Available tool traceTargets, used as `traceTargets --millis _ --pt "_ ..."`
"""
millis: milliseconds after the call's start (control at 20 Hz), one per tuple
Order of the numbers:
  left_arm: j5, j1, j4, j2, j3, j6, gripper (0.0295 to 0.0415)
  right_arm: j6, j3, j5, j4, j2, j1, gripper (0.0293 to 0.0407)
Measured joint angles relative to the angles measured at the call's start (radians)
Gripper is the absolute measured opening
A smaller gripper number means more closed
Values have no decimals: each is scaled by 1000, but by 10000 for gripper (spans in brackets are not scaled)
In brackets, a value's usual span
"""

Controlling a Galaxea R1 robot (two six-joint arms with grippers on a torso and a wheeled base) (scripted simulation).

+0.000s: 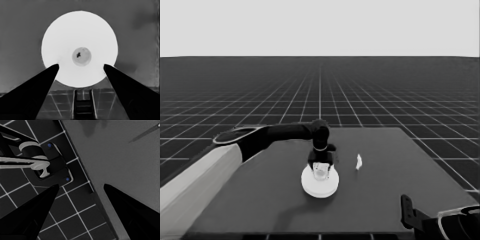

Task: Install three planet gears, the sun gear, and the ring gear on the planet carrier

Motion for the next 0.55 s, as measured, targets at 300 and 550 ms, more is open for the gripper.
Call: traceTargets --millis 300,550 --pt "4 -12 -11 1 2 -63 385 0 0 0 0 0 0 385" --pt "-799 -300 141 -1189 1169 1509 388 636 -1114 -340 633 773 480 385"
